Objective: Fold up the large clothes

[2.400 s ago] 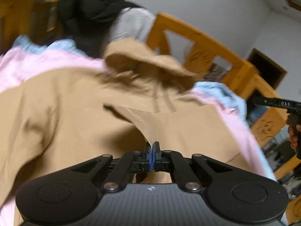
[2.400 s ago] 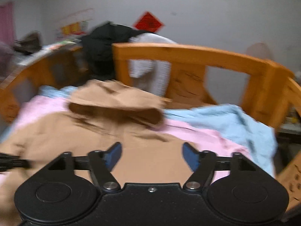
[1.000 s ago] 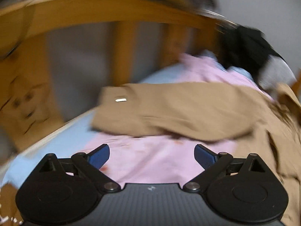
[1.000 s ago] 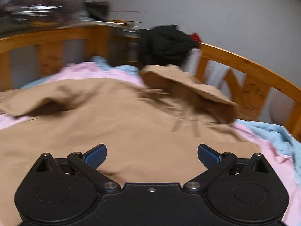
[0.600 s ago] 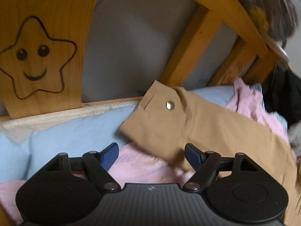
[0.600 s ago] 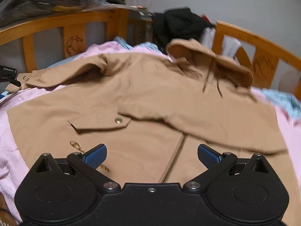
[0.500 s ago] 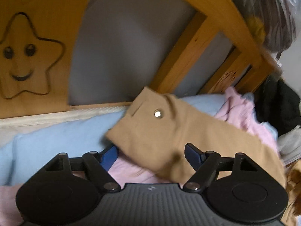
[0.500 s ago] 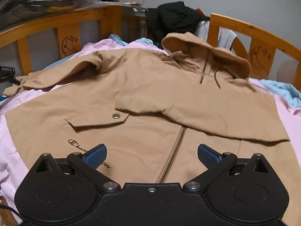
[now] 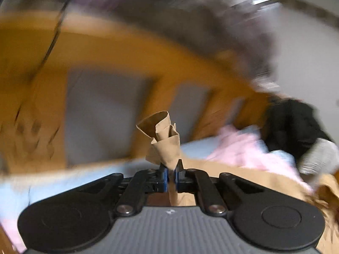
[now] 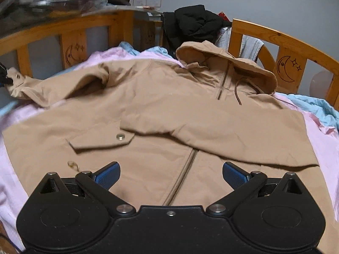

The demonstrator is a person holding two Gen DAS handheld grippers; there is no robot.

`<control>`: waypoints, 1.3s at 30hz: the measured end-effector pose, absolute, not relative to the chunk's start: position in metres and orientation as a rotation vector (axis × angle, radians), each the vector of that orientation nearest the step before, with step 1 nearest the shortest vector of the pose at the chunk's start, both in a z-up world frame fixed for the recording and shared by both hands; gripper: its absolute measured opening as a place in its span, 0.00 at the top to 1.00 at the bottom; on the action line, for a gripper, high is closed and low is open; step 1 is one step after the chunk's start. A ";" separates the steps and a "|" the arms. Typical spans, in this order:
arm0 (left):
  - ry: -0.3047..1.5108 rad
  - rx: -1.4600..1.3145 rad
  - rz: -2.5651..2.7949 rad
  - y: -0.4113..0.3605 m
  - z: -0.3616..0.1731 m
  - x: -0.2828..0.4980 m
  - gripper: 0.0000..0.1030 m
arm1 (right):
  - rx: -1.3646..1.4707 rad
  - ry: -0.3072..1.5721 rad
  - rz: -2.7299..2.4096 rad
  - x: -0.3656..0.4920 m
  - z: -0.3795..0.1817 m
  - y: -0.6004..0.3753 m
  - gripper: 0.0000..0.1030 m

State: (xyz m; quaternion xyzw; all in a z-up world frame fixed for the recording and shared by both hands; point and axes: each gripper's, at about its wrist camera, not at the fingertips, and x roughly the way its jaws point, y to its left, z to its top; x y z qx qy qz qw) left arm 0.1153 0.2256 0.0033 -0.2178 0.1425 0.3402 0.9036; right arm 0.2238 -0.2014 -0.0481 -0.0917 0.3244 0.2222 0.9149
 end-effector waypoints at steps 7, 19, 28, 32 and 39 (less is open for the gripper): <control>0.153 -0.153 0.328 0.142 0.068 0.138 0.94 | 0.097 0.709 0.608 0.304 0.017 -0.217 0.01; 0.278 0.209 -0.073 0.013 0.036 0.162 0.94 | 0.486 0.907 0.839 0.387 0.096 -0.176 0.01; 0.322 0.250 -0.146 -0.025 0.013 0.161 0.94 | 0.321 1.080 0.589 0.379 0.051 -0.161 0.68; 0.310 0.204 -0.150 -0.019 0.016 0.158 0.78 | 0.291 1.014 0.636 0.377 0.069 -0.162 0.88; 0.359 0.145 -0.083 -0.003 0.012 0.149 0.53 | 0.329 0.838 0.726 0.395 0.145 -0.167 0.92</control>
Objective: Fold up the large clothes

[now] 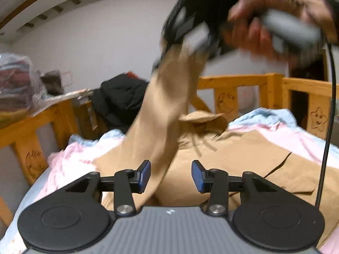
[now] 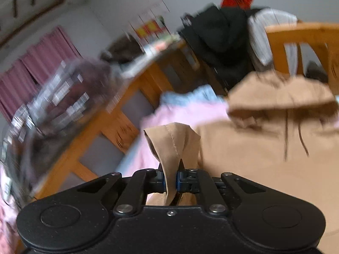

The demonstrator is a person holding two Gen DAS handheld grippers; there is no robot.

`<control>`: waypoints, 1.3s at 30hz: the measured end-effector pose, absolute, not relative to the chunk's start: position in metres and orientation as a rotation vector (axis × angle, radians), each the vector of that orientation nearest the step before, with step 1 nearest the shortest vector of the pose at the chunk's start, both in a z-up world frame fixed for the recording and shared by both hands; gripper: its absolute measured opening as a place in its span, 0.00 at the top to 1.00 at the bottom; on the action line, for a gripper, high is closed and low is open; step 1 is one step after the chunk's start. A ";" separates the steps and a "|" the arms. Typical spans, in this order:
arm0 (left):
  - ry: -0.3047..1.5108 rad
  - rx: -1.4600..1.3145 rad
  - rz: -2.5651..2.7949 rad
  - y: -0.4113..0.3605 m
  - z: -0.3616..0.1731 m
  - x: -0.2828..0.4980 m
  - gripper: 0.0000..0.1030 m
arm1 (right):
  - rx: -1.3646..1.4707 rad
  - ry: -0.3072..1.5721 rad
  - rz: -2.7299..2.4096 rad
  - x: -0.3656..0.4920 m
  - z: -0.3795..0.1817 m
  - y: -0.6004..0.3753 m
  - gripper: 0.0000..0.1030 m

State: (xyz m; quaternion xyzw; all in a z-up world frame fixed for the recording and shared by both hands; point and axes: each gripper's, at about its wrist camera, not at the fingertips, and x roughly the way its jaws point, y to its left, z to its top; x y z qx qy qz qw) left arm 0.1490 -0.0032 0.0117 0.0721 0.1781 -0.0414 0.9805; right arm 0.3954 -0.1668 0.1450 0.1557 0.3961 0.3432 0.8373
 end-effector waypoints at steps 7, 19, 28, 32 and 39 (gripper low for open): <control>0.524 0.195 0.093 0.028 -0.027 0.199 0.50 | 0.430 0.722 0.776 0.423 0.209 -0.184 0.94; 0.512 0.424 0.233 0.027 -0.071 0.318 0.63 | 0.505 0.624 0.823 0.463 0.240 -0.236 0.94; 0.503 0.339 0.252 0.070 -0.064 0.330 0.96 | 0.353 0.634 0.693 0.453 0.167 -0.307 0.94; 0.556 0.315 0.223 0.087 -0.072 0.334 0.96 | 0.263 0.732 0.585 0.446 0.079 -0.337 0.94; 0.503 0.381 0.100 0.081 -0.075 0.303 0.72 | 0.032 0.858 0.500 0.416 -0.036 -0.340 0.94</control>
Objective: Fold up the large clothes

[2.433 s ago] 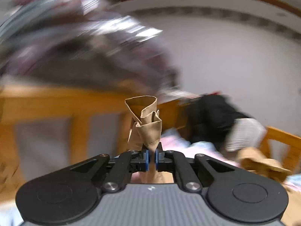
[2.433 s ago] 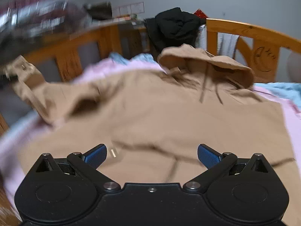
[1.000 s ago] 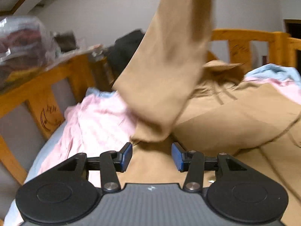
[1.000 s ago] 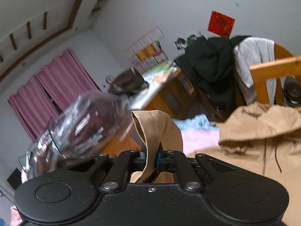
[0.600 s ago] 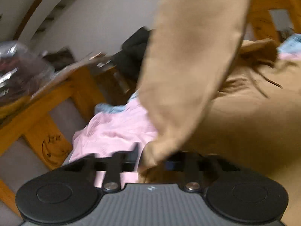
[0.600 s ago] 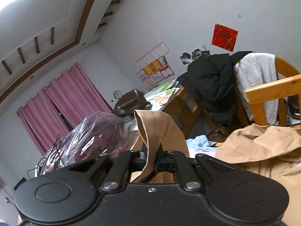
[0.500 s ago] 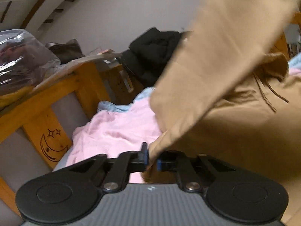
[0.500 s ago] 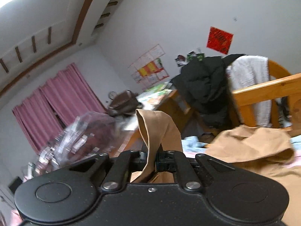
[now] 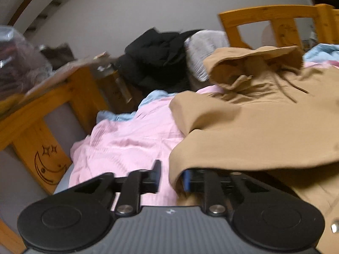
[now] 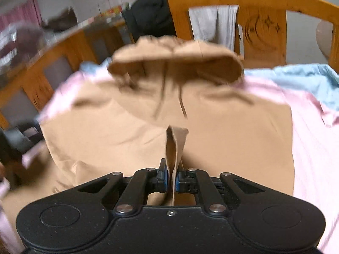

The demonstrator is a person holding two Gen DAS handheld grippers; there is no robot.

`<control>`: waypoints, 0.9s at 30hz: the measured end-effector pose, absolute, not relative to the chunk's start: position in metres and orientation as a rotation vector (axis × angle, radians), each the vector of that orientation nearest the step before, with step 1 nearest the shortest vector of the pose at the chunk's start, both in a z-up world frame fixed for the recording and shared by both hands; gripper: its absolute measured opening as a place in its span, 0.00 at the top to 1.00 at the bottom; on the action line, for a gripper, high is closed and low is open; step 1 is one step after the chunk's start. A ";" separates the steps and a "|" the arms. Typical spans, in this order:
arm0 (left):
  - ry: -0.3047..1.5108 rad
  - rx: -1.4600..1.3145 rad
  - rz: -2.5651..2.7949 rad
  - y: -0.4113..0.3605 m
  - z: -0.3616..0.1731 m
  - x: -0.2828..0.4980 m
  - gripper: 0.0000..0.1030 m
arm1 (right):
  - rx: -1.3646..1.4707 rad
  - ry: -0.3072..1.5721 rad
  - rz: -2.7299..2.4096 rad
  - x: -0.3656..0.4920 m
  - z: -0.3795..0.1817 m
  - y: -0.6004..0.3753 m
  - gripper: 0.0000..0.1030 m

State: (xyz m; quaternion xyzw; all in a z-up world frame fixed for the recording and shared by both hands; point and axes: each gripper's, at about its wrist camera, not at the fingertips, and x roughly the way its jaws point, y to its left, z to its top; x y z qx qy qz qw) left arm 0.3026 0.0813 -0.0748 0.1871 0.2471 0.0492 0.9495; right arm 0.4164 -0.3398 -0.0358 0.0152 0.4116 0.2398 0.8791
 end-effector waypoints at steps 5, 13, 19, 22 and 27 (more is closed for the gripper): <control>0.485 0.371 0.021 0.080 -0.073 0.274 0.54 | -0.023 0.782 0.459 0.409 -0.049 -0.344 0.94; 0.518 0.001 0.050 0.108 -0.046 0.266 0.42 | -0.165 0.818 0.321 0.420 -0.052 -0.344 0.68; 0.598 -0.225 0.104 0.136 -0.041 0.307 0.39 | -0.200 0.713 0.415 0.445 -0.003 -0.303 0.43; 0.691 -0.290 0.122 0.145 -0.052 0.325 0.58 | -0.176 0.705 0.584 0.480 0.009 -0.241 0.42; 0.679 -0.370 0.040 0.150 -0.055 0.327 0.80 | -0.118 0.754 0.807 0.541 0.006 -0.114 0.42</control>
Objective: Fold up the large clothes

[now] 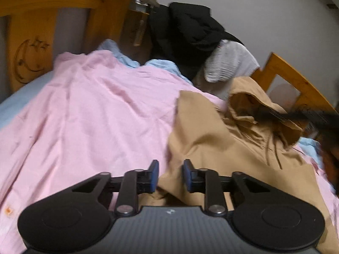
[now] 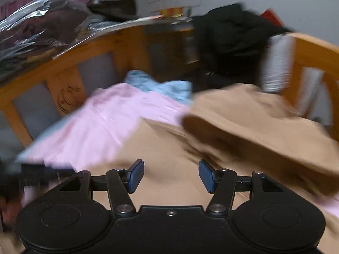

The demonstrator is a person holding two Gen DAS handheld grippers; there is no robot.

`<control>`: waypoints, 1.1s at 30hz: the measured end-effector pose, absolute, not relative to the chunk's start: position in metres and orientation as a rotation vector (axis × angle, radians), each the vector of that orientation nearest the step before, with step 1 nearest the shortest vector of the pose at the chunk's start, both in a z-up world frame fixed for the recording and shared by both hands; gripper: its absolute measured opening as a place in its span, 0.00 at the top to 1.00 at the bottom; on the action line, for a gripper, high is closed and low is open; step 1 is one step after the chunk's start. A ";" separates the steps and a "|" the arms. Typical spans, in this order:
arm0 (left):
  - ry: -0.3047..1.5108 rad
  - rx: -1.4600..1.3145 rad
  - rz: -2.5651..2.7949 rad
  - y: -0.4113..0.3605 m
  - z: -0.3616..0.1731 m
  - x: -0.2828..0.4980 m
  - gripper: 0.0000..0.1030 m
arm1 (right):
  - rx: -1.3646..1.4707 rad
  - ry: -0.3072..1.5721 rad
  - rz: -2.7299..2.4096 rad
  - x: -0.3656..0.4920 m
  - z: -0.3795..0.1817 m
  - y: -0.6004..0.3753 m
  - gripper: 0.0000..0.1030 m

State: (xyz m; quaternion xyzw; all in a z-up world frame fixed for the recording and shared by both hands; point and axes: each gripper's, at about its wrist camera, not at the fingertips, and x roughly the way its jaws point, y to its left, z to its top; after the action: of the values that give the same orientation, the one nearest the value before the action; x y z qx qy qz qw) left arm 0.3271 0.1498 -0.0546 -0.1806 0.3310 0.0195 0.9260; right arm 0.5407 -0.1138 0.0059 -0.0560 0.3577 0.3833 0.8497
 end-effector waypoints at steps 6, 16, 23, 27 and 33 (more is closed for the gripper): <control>0.691 -0.320 0.049 0.146 -0.056 0.330 1.00 | -0.172 0.900 0.807 0.592 -0.011 -0.005 0.49; 0.678 -0.305 0.121 0.158 -0.068 0.326 1.00 | -0.305 0.759 0.814 0.582 -0.010 0.038 0.99; 0.624 -0.289 0.135 0.158 -0.053 0.314 0.69 | -0.276 0.662 0.760 0.575 -0.007 0.017 0.61; 0.576 -0.253 0.125 0.150 -0.045 0.309 0.66 | -0.324 0.611 0.811 0.554 -0.001 -0.005 0.58; 0.730 -0.121 0.227 0.130 -0.069 0.342 0.62 | -0.362 0.717 0.766 0.546 -0.050 -0.003 0.55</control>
State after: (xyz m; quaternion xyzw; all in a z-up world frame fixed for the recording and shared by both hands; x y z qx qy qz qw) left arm 0.3420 0.1301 -0.0690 -0.0591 0.3559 0.1105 0.9261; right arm 0.5459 -0.0030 -0.0500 -0.1719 0.3403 0.3638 0.8499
